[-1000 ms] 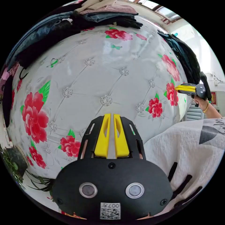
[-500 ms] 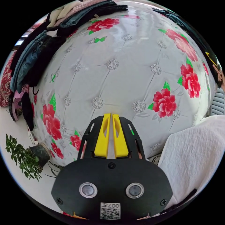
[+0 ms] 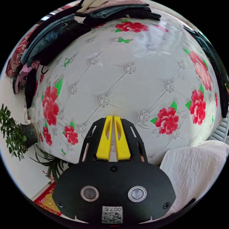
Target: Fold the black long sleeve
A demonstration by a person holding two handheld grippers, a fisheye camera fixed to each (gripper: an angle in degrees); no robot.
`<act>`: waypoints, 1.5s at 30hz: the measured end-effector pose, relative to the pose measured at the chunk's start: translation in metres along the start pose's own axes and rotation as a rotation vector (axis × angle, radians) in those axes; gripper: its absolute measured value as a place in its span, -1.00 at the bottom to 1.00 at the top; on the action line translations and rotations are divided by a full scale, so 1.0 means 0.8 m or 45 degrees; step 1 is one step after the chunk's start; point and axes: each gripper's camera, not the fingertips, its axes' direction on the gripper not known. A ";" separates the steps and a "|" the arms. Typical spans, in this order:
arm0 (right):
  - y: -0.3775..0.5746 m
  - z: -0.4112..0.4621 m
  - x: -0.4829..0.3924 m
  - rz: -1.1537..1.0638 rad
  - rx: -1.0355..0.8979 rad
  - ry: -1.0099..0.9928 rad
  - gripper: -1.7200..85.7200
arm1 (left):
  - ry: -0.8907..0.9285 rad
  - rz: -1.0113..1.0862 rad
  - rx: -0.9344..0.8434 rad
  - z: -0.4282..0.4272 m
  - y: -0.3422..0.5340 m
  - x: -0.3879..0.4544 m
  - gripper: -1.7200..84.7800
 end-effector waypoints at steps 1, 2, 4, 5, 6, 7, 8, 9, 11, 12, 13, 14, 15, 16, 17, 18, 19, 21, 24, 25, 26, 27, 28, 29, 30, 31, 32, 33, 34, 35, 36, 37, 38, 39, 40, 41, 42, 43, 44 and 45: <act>0.007 -0.010 -0.015 -0.081 -0.003 -0.103 -0.95 | 0.036 -0.048 0.016 0.002 0.003 -0.010 -0.98; 0.022 -0.029 -0.034 -0.173 0.047 -0.276 -0.95 | 0.062 -0.092 0.041 0.003 0.009 -0.020 -0.98; 0.056 -0.065 -0.068 -0.272 0.152 -0.443 -0.96 | 0.109 -0.156 0.075 0.005 0.018 -0.034 -0.98; 0.083 -0.086 -0.097 -0.356 0.180 -0.522 -0.96 | 0.184 -0.183 0.081 0.007 0.025 -0.043 -0.98; 0.100 -0.097 -0.111 -0.378 0.215 -0.526 -0.96 | 0.244 -0.189 0.088 0.007 0.029 -0.047 -0.98; 0.131 -0.119 -0.139 -0.422 0.266 -0.544 -0.96 | 0.386 -0.204 0.133 0.007 0.039 -0.055 -0.98; 0.160 -0.139 -0.165 -0.478 0.288 -0.601 -0.96 | 0.516 -0.217 0.204 0.004 0.052 -0.062 -0.98; 0.174 -0.147 -0.178 -0.512 0.285 -0.632 -0.96 | 0.572 -0.219 0.235 0.003 0.059 -0.064 -0.98; 0.232 -0.173 -0.236 -0.696 0.211 -0.823 -0.96 | 0.752 -0.224 0.314 0.001 0.085 -0.073 -0.98; 0.249 -0.178 -0.252 -0.746 0.185 -0.879 -0.96 | 0.782 -0.218 0.331 0.000 0.091 -0.074 -0.98; 0.284 -0.189 -0.286 -0.843 0.123 -0.995 -0.96 | 0.815 -0.212 0.358 -0.001 0.104 -0.078 -0.98; 0.326 -0.202 -0.324 -0.970 0.066 -1.098 -0.95 | 0.826 -0.210 0.381 -0.003 0.117 -0.084 -0.98; 0.347 -0.209 -0.343 -1.034 0.043 -1.154 -0.95 | 0.829 -0.211 0.393 -0.004 0.123 -0.087 -0.98; 0.390 -0.221 -0.380 -1.143 -0.020 -1.278 -0.94 | 0.840 -0.226 0.416 -0.003 0.135 -0.097 -0.98; 0.431 -0.231 -0.415 -1.220 -0.096 -1.398 -0.92 | 0.852 -0.258 0.426 0.001 0.147 -0.108 -0.98; 0.450 -0.236 -0.432 -1.279 -0.133 -1.452 -0.91 | 0.857 -0.278 0.429 0.004 0.153 -0.115 -0.98; 0.486 -0.245 -0.462 -1.417 -0.201 -1.546 -0.89 | 0.869 -0.327 0.433 0.011 0.165 -0.129 -0.98; 0.524 -0.259 -0.489 -1.579 -0.241 -1.602 -0.87 | 0.885 -0.418 0.437 0.024 0.186 -0.153 -0.98; 0.549 -0.266 -0.496 -1.658 -0.110 -1.379 -0.84 | 0.901 -0.561 0.460 0.047 0.228 -0.193 -0.98; 0.552 -0.260 -0.494 -1.661 -0.061 -1.266 -0.83 | 0.903 -0.619 0.470 0.056 0.247 -0.206 -0.98; 0.557 -0.252 -0.495 -1.684 -0.036 -1.138 -0.82 | 0.906 -0.678 0.472 0.066 0.266 -0.217 -0.98; 0.561 -0.249 -0.497 -1.707 -0.033 -1.084 -0.82 | 0.913 -0.700 0.474 0.071 0.275 -0.222 -0.98; 0.570 -0.243 -0.501 -1.764 -0.036 -1.006 -0.81 | 0.931 -0.735 0.475 0.080 0.293 -0.229 -0.98; 0.584 -0.242 -0.509 -1.845 -0.036 -0.949 -0.80 | 0.945 -0.762 0.472 0.089 0.307 -0.232 -0.98; 0.592 -0.242 -0.514 -1.888 -0.032 -0.925 -0.80 | 0.950 -0.771 0.469 0.093 0.314 -0.233 -0.98; 0.610 -0.244 -0.526 -1.975 -0.029 -0.893 -0.80 | 0.960 -0.777 0.465 0.099 0.324 -0.234 -0.98; 0.629 -0.247 -0.539 -2.058 -0.018 -0.876 -0.79 | 0.967 -0.772 0.463 0.105 0.331 -0.233 -0.97; 0.638 -0.247 -0.547 -2.096 -0.008 -0.868 -0.79 | 0.970 -0.769 0.462 0.107 0.333 -0.232 -0.97; 0.657 -0.246 -0.563 -2.165 0.001 -0.837 -0.79 | 0.987 -0.757 0.467 0.110 0.336 -0.229 -0.96; 0.675 -0.239 -0.581 -2.225 -0.006 -0.786 -0.79 | 1.016 -0.735 0.472 0.114 0.335 -0.226 -0.93; 0.683 -0.234 -0.589 -2.254 -0.016 -0.758 -0.79 | 1.031 -0.724 0.473 0.116 0.334 -0.224 -0.91; 0.698 -0.219 -0.606 -2.309 -0.067 -0.693 -0.80 | 1.069 -0.693 0.468 0.121 0.329 -0.219 -0.87; 0.712 -0.199 -0.622 -2.354 -0.156 -0.609 -0.80 | 1.117 -0.646 0.457 0.126 0.323 -0.213 -0.84; 0.717 -0.188 -0.629 -2.364 -0.190 -0.560 -0.81 | 1.137 -0.621 0.450 0.129 0.319 -0.210 -0.82; 0.719 -0.177 -0.636 -2.365 -0.211 -0.510 -0.83 | 1.168 -0.575 0.435 0.134 0.312 -0.204 -0.80; 0.706 -0.184 -0.643 -2.314 -0.233 -0.559 -0.86 | 1.196 -0.539 0.416 0.139 0.305 -0.200 -0.79; 0.696 -0.190 -0.649 -2.278 -0.267 -0.562 -0.87 | 1.205 -0.527 0.410 0.140 0.303 -0.198 -0.79; 0.674 -0.206 -0.659 -2.209 -0.325 -0.611 -0.89 | 1.209 -0.512 0.413 0.142 0.300 -0.197 -0.78; 0.647 -0.230 -0.663 -2.126 -0.311 -0.693 -0.90 | 1.204 -0.497 0.424 0.142 0.298 -0.197 -0.77; 0.632 -0.245 -0.663 -2.086 -0.286 -0.734 -0.91 | 1.198 -0.487 0.431 0.141 0.298 -0.197 -0.77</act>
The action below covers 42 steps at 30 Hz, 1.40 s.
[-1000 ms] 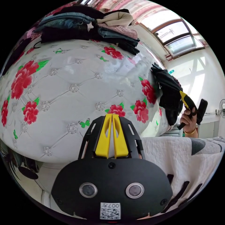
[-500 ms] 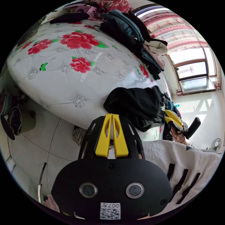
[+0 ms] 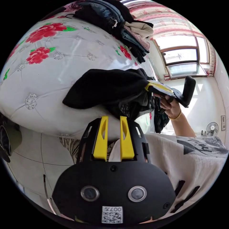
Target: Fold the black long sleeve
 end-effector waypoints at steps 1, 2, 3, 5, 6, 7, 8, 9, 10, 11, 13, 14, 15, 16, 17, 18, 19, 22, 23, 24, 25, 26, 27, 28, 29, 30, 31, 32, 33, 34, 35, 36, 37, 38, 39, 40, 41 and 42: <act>-0.003 -0.040 0.011 0.041 0.099 -0.017 -0.92 | -0.015 0.027 -0.003 0.000 -0.002 0.001 -0.75; -0.004 -0.083 0.021 0.078 0.209 -0.038 -0.92 | -0.033 0.058 -0.017 0.001 -0.004 0.002 -0.71; -0.003 -0.102 0.025 0.092 0.260 -0.044 -0.93 | -0.040 0.081 -0.027 0.002 -0.006 0.003 -0.69; 0.004 -0.166 0.040 0.158 0.418 -0.035 -0.93 | -0.065 0.186 -0.098 0.017 -0.017 0.014 -0.60; 0.006 -0.178 0.044 0.179 0.448 -0.040 -0.93 | -0.059 0.207 -0.123 0.023 -0.021 0.017 -0.58; 0.012 -0.196 0.049 0.207 0.488 -0.057 -0.93 | -0.020 0.234 -0.159 0.036 -0.030 0.024 -0.55; 0.018 -0.208 0.051 0.232 0.516 -0.069 -0.94 | 0.031 0.254 -0.160 0.045 -0.040 0.034 -0.53; 0.021 -0.211 0.052 0.248 0.526 -0.078 -0.94 | 0.055 0.271 -0.148 0.049 -0.045 0.040 -0.53; 0.028 -0.217 0.050 0.272 0.539 -0.096 -0.94 | 0.085 0.317 -0.116 0.054 -0.057 0.055 -0.55; 0.034 -0.221 0.046 0.279 0.548 -0.097 -0.94 | 0.063 0.350 -0.082 0.057 -0.068 0.069 -0.64; 0.042 -0.229 0.039 0.284 0.550 -0.089 -0.94 | -0.019 0.358 -0.067 0.060 -0.083 0.081 -0.82; 0.048 -0.239 0.035 0.290 0.556 -0.074 -0.95 | -0.073 0.338 -0.059 0.059 -0.089 0.081 -0.87; 0.051 -0.246 0.034 0.292 0.559 -0.064 -0.95 | -0.063 0.343 -0.040 0.055 -0.090 0.082 -0.90; 0.060 -0.263 0.034 0.299 0.581 -0.036 -0.95 | 0.010 0.378 -0.013 0.043 -0.089 0.083 -0.95; 0.072 -0.285 0.037 0.318 0.616 -0.023 -0.95 | 0.072 0.431 0.026 0.026 -0.084 0.088 -0.96; 0.079 -0.297 0.040 0.331 0.636 -0.031 -0.95 | 0.093 0.468 0.049 0.016 -0.079 0.093 -0.97; 0.094 -0.323 0.045 0.351 0.682 -0.063 -0.96 | 0.104 0.552 0.086 -0.004 -0.067 0.106 -0.97; 0.141 -0.395 0.056 0.445 0.877 -0.045 -0.96 | -0.046 0.733 0.166 -0.052 -0.032 0.147 -0.98; 0.161 -0.423 0.058 0.467 0.946 -0.021 -0.96 | -0.075 0.783 0.208 -0.071 -0.020 0.159 -0.98; 0.172 -0.437 0.058 0.480 0.983 0.002 -0.96 | -0.091 0.796 0.233 -0.081 -0.015 0.164 -0.98; 0.192 -0.464 0.057 0.512 1.051 0.054 -0.96 | -0.128 0.817 0.284 -0.102 -0.005 0.173 -0.98; 0.214 -0.494 0.052 0.545 1.131 0.115 -0.97 | -0.162 0.841 0.354 -0.126 0.005 0.182 -0.98; 0.225 -0.509 0.047 0.554 1.175 0.146 -0.97 | -0.180 0.845 0.395 -0.139 0.010 0.186 -0.98; 0.252 -0.542 0.034 0.544 1.328 0.204 -0.97 | -0.205 0.845 0.478 -0.165 0.021 0.193 -0.98; 0.280 -0.575 0.017 0.524 1.484 0.252 -0.97 | -0.219 0.857 0.562 -0.190 0.034 0.201 -0.98; 0.293 -0.591 0.008 0.505 1.548 0.280 -0.97 | -0.225 0.871 0.607 -0.202 0.041 0.206 -0.98; 0.309 -0.619 -0.008 0.463 1.598 0.340 -0.97 | -0.240 0.916 0.688 -0.219 0.057 0.218 -0.98; 0.306 -0.638 -0.021 0.410 1.516 0.392 -0.97 | -0.257 0.970 0.754 -0.229 0.071 0.231 -0.98; 0.300 -0.642 -0.025 0.383 1.466 0.415 -0.97 | -0.269 0.984 0.782 -0.231 0.077 0.237 -0.98; 0.292 -0.644 -0.032 0.386 1.404 0.466 -0.97 | -0.289 0.990 0.819 -0.233 0.085 0.245 -0.98; 0.285 -0.638 -0.037 0.404 1.362 0.523 -0.97 | -0.301 0.975 0.831 -0.232 0.090 0.251 -0.98; 0.282 -0.634 -0.039 0.417 1.333 0.545 -0.97 | -0.305 0.960 0.838 -0.231 0.091 0.254 -0.98; 0.278 -0.630 -0.041 0.453 1.297 0.572 -0.97 | -0.306 0.930 0.853 -0.231 0.096 0.257 -0.98; 0.281 -0.630 -0.046 0.471 1.319 0.575 -0.97 | -0.313 0.916 0.883 -0.234 0.104 0.264 -0.98; 0.284 -0.633 -0.050 0.469 1.350 0.573 -0.97 | -0.323 0.919 0.906 -0.237 0.110 0.268 -0.98; 0.291 -0.643 -0.063 0.444 1.419 0.589 -0.97 | -0.343 0.936 0.959 -0.246 0.123 0.280 -0.98; 0.297 -0.658 -0.081 0.396 1.490 0.633 -0.97 | -0.362 0.975 1.027 -0.258 0.139 0.295 -0.98; 0.300 -0.667 -0.091 0.364 1.530 0.657 -0.97 | -0.368 1.000 1.066 -0.265 0.148 0.303 -0.98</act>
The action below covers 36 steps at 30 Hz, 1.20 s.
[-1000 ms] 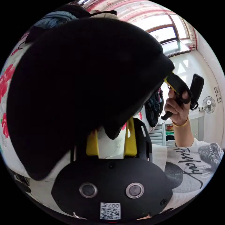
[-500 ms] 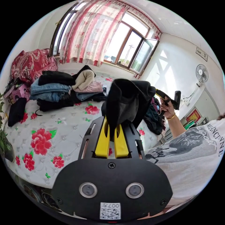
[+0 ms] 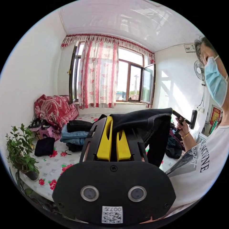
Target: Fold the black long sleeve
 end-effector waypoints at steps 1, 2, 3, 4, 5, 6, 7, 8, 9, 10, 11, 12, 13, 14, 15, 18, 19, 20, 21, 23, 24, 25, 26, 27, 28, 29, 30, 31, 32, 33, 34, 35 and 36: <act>-0.018 -0.022 -0.012 -0.064 0.107 -0.001 -0.96 | -0.024 0.061 0.088 -0.023 -0.013 0.015 -0.98; -0.035 -0.041 -0.025 -0.137 0.199 0.007 -0.96 | -0.060 0.137 0.181 -0.046 -0.026 0.033 -0.98; -0.044 -0.049 -0.031 -0.174 0.240 0.011 -0.96 | -0.082 0.178 0.225 -0.056 -0.031 0.042 -0.98; -0.060 -0.065 -0.041 -0.248 0.328 0.016 -0.96 | -0.134 0.261 0.307 -0.074 -0.042 0.059 -0.98; -0.074 -0.076 -0.047 -0.311 0.407 0.019 -0.96 | -0.180 0.338 0.371 -0.086 -0.052 0.075 -0.98; -0.081 -0.079 -0.048 -0.334 0.435 0.020 -0.97 | -0.202 0.374 0.395 -0.089 -0.057 0.082 -0.98; -0.095 -0.078 -0.047 -0.364 0.469 0.018 -0.97 | -0.253 0.437 0.431 -0.089 -0.068 0.093 -0.98; -0.108 -0.069 -0.044 -0.383 0.476 0.023 -0.96 | -0.300 0.475 0.450 -0.080 -0.081 0.099 -0.98; -0.113 -0.060 -0.041 -0.386 0.468 0.027 -0.96 | -0.313 0.483 0.449 -0.072 -0.089 0.099 -0.98; -0.122 -0.037 -0.035 -0.389 0.431 0.040 -0.96 | -0.317 0.485 0.423 -0.049 -0.105 0.096 -0.98; -0.128 -0.004 -0.027 -0.397 0.365 0.076 -0.96 | -0.312 0.467 0.357 -0.016 -0.122 0.087 -0.97; -0.129 0.016 -0.022 -0.396 0.322 0.097 -0.96 | -0.301 0.444 0.310 0.005 -0.131 0.080 -0.97; -0.126 0.061 -0.011 -0.396 0.226 0.157 -0.96 | -0.266 0.375 0.203 0.053 -0.148 0.062 -0.95; -0.118 0.115 0.005 -0.388 0.101 0.228 -0.96 | -0.218 0.291 0.072 0.112 -0.159 0.038 -0.92; -0.112 0.144 0.015 -0.371 0.020 0.251 -0.96 | -0.195 0.241 -0.008 0.145 -0.162 0.025 -0.89; -0.035 0.297 0.095 -0.212 -0.443 0.331 -0.94 | -0.269 -0.047 -0.436 0.297 -0.130 -0.040 -0.71; 0.019 0.343 0.138 -0.047 -0.622 0.400 -0.93 | -0.335 -0.126 -0.574 0.334 -0.098 -0.058 -0.70; 0.080 0.371 0.177 0.098 -0.808 0.394 -0.92 | -0.360 -0.187 -0.655 0.354 -0.060 -0.070 -0.70; 0.111 0.379 0.193 0.160 -0.879 0.364 -0.91 | -0.358 -0.212 -0.684 0.359 -0.040 -0.074 -0.70; 0.234 0.375 0.233 0.358 -1.030 0.303 -0.87 | -0.348 -0.320 -0.831 0.371 0.052 -0.087 -0.70; 0.263 0.371 0.238 0.384 -1.062 0.305 -0.86 | -0.342 -0.354 -0.883 0.373 0.077 -0.090 -0.70; 0.318 0.362 0.246 0.430 -1.136 0.330 -0.84 | -0.337 -0.423 -0.998 0.376 0.126 -0.094 -0.69; 0.366 0.354 0.251 0.474 -1.216 0.350 -0.82 | -0.332 -0.491 -1.118 0.377 0.170 -0.097 -0.69; 0.386 0.352 0.252 0.492 -1.258 0.356 -0.81 | -0.331 -0.522 -1.170 0.376 0.189 -0.097 -0.69; 0.421 0.349 0.253 0.501 -1.342 0.379 -0.80 | -0.342 -0.574 -1.248 0.372 0.219 -0.097 -0.68; 0.445 0.348 0.252 0.458 -1.399 0.440 -0.79 | -0.359 -0.611 -1.294 0.369 0.237 -0.096 -0.68; 0.452 0.349 0.252 0.425 -1.415 0.478 -0.79 | -0.366 -0.625 -1.309 0.368 0.243 -0.095 -0.68; 0.462 0.353 0.254 0.361 -1.433 0.545 -0.79 | -0.382 -0.631 -1.333 0.371 0.248 -0.095 -0.68; 0.467 0.362 0.259 0.314 -1.441 0.596 -0.79 | -0.410 -0.612 -1.360 0.379 0.248 -0.094 -0.69; 0.469 0.368 0.263 0.296 -1.447 0.618 -0.79 | -0.425 -0.598 -1.379 0.385 0.248 -0.095 -0.69; 0.473 0.383 0.274 0.276 -1.470 0.650 -0.79 | -0.458 -0.564 -1.437 0.401 0.250 -0.097 -0.71; 0.480 0.398 0.288 0.280 -1.506 0.662 -0.79 | -0.493 -0.526 -1.508 0.418 0.251 -0.100 -0.73; 0.485 0.406 0.296 0.293 -1.531 0.664 -0.79 | -0.478 -0.494 -1.490 0.422 0.245 -0.100 -0.74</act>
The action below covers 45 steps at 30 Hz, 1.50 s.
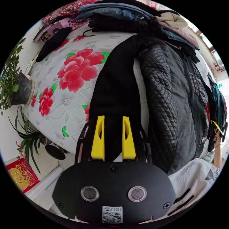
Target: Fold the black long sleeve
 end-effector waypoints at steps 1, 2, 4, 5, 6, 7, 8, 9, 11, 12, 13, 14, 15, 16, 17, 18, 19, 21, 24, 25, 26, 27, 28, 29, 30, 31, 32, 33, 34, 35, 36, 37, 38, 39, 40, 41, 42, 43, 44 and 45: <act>-0.016 0.021 0.007 0.025 -0.084 -0.011 -0.80 | -0.015 0.000 0.018 -0.003 -0.013 0.000 -0.77; -0.028 0.040 0.014 0.047 -0.165 -0.038 -0.81 | 0.008 0.001 -0.009 -0.006 -0.027 -0.004 -0.85; -0.043 0.042 0.026 0.029 -0.158 -0.024 -0.83 | -0.010 -0.038 -0.014 -0.012 -0.045 -0.017 -0.90; -0.055 0.042 0.036 -0.018 -0.175 0.030 -0.83 | -0.113 -0.063 -0.019 -0.019 -0.055 -0.029 -0.91; -0.060 0.039 0.043 -0.021 -0.168 0.084 -0.83 | -0.161 -0.064 -0.025 -0.024 -0.061 -0.035 -0.91; -0.070 0.021 0.063 0.004 -0.087 0.210 -0.83 | -0.219 -0.077 -0.007 -0.041 -0.070 -0.052 -0.91; -0.077 -0.005 0.087 0.051 0.025 0.254 -0.83 | -0.229 -0.108 0.054 -0.065 -0.074 -0.071 -0.90; -0.080 -0.019 0.101 0.092 0.078 0.254 -0.83 | -0.219 -0.131 0.094 -0.078 -0.075 -0.081 -0.88; -0.081 -0.067 0.149 0.287 0.254 0.267 -0.82 | -0.125 -0.253 0.248 -0.126 -0.065 -0.118 -0.83; -0.079 -0.073 0.160 0.330 0.264 0.253 -0.81 | -0.100 -0.285 0.278 -0.135 -0.060 -0.125 -0.82; -0.070 -0.080 0.178 0.435 0.267 0.242 -0.81 | -0.061 -0.335 0.342 -0.150 -0.045 -0.134 -0.82; -0.053 -0.082 0.185 0.469 0.281 0.192 -0.81 | -0.010 -0.348 0.402 -0.158 -0.026 -0.136 -0.81; -0.043 -0.081 0.184 0.457 0.289 0.142 -0.80 | 0.019 -0.345 0.427 -0.159 -0.015 -0.136 -0.81; -0.020 -0.075 0.172 0.385 0.299 -0.003 -0.80 | 0.073 -0.325 0.457 -0.156 0.008 -0.131 -0.80; 0.006 -0.067 0.152 0.289 0.297 -0.160 -0.79 | 0.123 -0.291 0.455 -0.147 0.033 -0.122 -0.79; 0.019 -0.061 0.139 0.239 0.287 -0.237 -0.79 | 0.155 -0.266 0.444 -0.140 0.045 -0.116 -0.78; 0.047 -0.049 0.109 0.131 0.248 -0.397 -0.78 | 0.221 -0.218 0.402 -0.123 0.070 -0.104 -0.75; 0.089 -0.028 0.061 0.002 0.161 -0.590 -0.76 | 0.338 -0.155 0.327 -0.095 0.110 -0.086 -0.72; 0.151 -0.003 -0.015 -0.209 0.021 -0.721 -0.74 | 0.531 -0.099 0.243 -0.056 0.164 -0.063 -0.70; 0.169 0.003 -0.042 -0.321 -0.028 -0.704 -0.73 | 0.573 -0.070 0.215 -0.047 0.174 -0.057 -0.71; 0.183 0.011 -0.065 -0.430 -0.069 -0.651 -0.73 | 0.588 -0.046 0.208 -0.043 0.177 -0.054 -0.74; 0.189 0.015 -0.075 -0.470 -0.091 -0.621 -0.73 | 0.595 -0.037 0.211 -0.042 0.176 -0.054 -0.76; 0.199 0.027 -0.091 -0.531 -0.141 -0.580 -0.73 | 0.624 -0.014 0.204 -0.039 0.169 -0.052 -0.80; 0.205 0.039 -0.105 -0.582 -0.195 -0.554 -0.74 | 0.686 0.012 0.171 -0.035 0.157 -0.049 -0.84; 0.207 0.044 -0.111 -0.596 -0.215 -0.532 -0.75 | 0.726 0.033 0.153 -0.035 0.149 -0.045 -0.85; 0.211 0.046 -0.117 -0.601 -0.187 -0.462 -0.77 | 0.788 0.100 0.156 -0.041 0.133 -0.032 -0.85; 0.212 0.046 -0.122 -0.618 -0.178 -0.419 -0.78 | 0.818 0.185 0.200 -0.056 0.118 -0.015 -0.85; 0.212 0.046 -0.124 -0.626 -0.186 -0.417 -0.78 | 0.828 0.238 0.226 -0.065 0.110 -0.004 -0.85; 0.210 0.047 -0.126 -0.627 -0.206 -0.421 -0.78 | 0.833 0.342 0.274 -0.084 0.097 0.019 -0.84; 0.211 0.047 -0.124 -0.620 -0.209 -0.435 -0.78 | 0.833 0.431 0.316 -0.101 0.086 0.041 -0.83; 0.211 0.046 -0.122 -0.611 -0.207 -0.443 -0.78 | 0.838 0.473 0.335 -0.109 0.083 0.050 -0.82; 0.213 0.044 -0.116 -0.584 -0.202 -0.468 -0.78 | 0.826 0.537 0.361 -0.120 0.078 0.064 -0.80; 0.216 0.041 -0.106 -0.544 -0.191 -0.502 -0.77 | 0.772 0.552 0.377 -0.127 0.078 0.068 -0.79; 0.218 0.039 -0.101 -0.520 -0.183 -0.520 -0.77 | 0.756 0.555 0.382 -0.128 0.080 0.067 -0.79; 0.223 0.034 -0.087 -0.460 -0.159 -0.550 -0.77 | 0.744 0.547 0.386 -0.129 0.086 0.059 -0.77; 0.230 0.029 -0.073 -0.396 -0.128 -0.569 -0.77 | 0.741 0.524 0.391 -0.127 0.096 0.042 -0.76; 0.235 0.027 -0.066 -0.370 -0.114 -0.578 -0.76 | 0.738 0.508 0.398 -0.126 0.102 0.032 -0.76; 0.244 0.024 -0.055 -0.329 -0.097 -0.596 -0.76 | 0.724 0.485 0.417 -0.123 0.118 0.012 -0.76; 0.253 0.021 -0.047 -0.303 -0.089 -0.617 -0.76 | 0.692 0.457 0.423 -0.120 0.135 -0.009 -0.75; 0.258 0.021 -0.045 -0.296 -0.087 -0.625 -0.76 | 0.673 0.440 0.419 -0.118 0.143 -0.019 -0.75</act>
